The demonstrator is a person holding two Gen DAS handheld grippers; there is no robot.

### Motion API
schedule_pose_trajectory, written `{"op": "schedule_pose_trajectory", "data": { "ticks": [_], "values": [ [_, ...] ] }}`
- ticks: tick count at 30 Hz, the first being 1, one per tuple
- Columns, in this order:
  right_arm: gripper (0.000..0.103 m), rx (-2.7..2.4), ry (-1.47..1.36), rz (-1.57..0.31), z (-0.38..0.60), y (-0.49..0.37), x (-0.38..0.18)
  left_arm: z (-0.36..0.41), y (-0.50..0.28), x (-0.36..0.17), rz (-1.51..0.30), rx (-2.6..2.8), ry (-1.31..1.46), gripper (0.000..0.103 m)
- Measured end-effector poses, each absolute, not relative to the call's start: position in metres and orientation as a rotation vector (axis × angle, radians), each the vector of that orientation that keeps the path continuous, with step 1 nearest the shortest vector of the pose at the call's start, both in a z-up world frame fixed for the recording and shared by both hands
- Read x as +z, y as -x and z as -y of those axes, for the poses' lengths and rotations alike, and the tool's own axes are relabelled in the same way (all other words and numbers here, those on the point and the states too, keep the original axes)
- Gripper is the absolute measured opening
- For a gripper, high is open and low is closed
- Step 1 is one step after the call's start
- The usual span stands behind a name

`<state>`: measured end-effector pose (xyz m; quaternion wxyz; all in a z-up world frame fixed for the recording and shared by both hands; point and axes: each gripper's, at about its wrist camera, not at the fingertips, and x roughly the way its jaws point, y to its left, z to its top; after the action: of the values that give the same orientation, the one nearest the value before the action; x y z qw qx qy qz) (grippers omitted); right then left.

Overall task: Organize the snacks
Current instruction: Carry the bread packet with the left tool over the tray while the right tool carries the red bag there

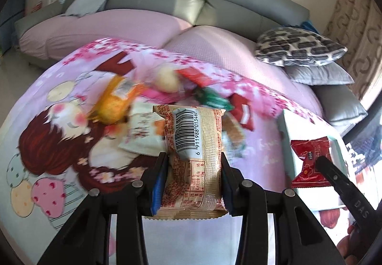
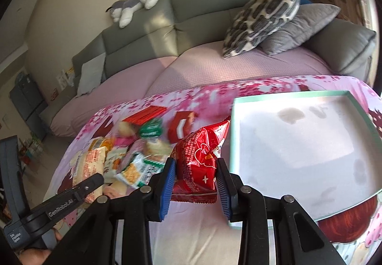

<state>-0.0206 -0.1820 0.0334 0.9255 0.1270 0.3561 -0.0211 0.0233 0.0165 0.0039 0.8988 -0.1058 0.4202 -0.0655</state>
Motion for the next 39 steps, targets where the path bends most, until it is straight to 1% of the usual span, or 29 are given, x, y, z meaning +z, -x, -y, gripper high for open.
{"op": "schedule_pose_trajectory", "data": {
  "ticks": [11, 18, 23, 31, 39],
  "values": [
    [0.036, -0.315, -0.351, -0.666, 0.28, 0.049, 0.042, 0.085, -0.042, 0.03, -0.856, -0.399, 0.146, 0.042],
    [0.036, -0.404, -0.383, -0.656, 0.311, 0.058, 0.039, 0.147, -0.049, 0.036, -0.858, -0.526, 0.08, 0.042],
    [0.037, -0.42, -0.374, -0.667, 0.318, 0.056, 0.033, 0.181, -0.057, 0.024, -0.893, -0.574, 0.042, 0.042],
    [0.037, -0.467, -0.405, -0.685, 0.337, 0.058, 0.021, 0.209, -0.078, -0.009, -0.971, -0.597, 0.01, 0.042],
    [0.037, -0.468, -0.419, -0.7, 0.34, 0.057, 0.018, 0.229, -0.091, -0.024, -0.92, -0.591, -0.033, 0.042]
  ]
}}
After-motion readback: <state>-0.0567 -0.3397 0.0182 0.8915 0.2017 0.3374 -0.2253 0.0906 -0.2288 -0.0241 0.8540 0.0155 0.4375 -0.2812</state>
